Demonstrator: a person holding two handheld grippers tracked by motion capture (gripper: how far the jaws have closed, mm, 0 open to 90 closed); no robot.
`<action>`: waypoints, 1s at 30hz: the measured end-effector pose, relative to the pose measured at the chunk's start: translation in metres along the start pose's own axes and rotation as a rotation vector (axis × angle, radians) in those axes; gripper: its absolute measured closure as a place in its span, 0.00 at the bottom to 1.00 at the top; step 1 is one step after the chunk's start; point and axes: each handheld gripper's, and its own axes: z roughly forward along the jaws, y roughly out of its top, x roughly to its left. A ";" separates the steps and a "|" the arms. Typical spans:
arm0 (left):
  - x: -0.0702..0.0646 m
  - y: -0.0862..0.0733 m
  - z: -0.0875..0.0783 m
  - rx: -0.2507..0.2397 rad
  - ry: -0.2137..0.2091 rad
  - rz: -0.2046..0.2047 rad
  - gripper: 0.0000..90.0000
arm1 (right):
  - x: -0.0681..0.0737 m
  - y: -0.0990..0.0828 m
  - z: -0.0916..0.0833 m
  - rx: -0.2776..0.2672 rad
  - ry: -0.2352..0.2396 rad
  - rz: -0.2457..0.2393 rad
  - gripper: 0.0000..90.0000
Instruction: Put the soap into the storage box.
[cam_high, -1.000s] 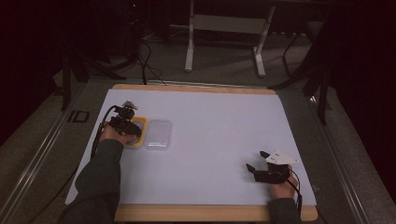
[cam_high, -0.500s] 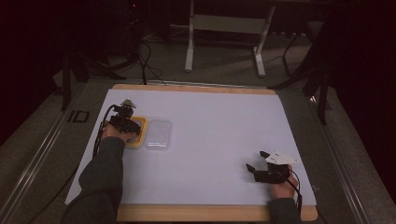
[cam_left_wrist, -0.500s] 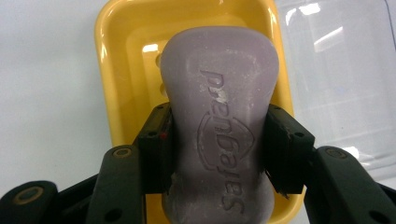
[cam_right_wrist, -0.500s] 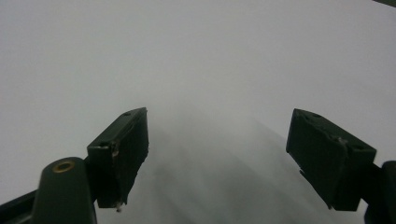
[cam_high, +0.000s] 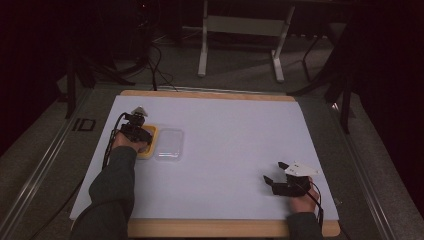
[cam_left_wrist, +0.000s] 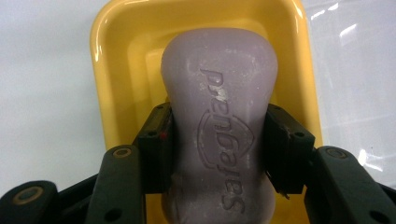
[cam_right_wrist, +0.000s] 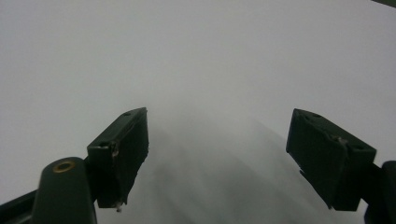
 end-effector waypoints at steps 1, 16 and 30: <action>0.001 0.000 0.000 -0.002 0.001 -0.001 0.55 | 0.000 0.000 0.000 0.000 0.000 -0.001 0.23; 0.008 -0.001 -0.001 -0.024 -0.026 -0.032 0.51 | 0.000 0.000 0.000 0.001 -0.002 -0.003 0.23; 0.006 -0.003 -0.011 -0.065 -0.027 -0.011 0.43 | 0.000 0.000 0.000 0.001 -0.003 -0.005 0.23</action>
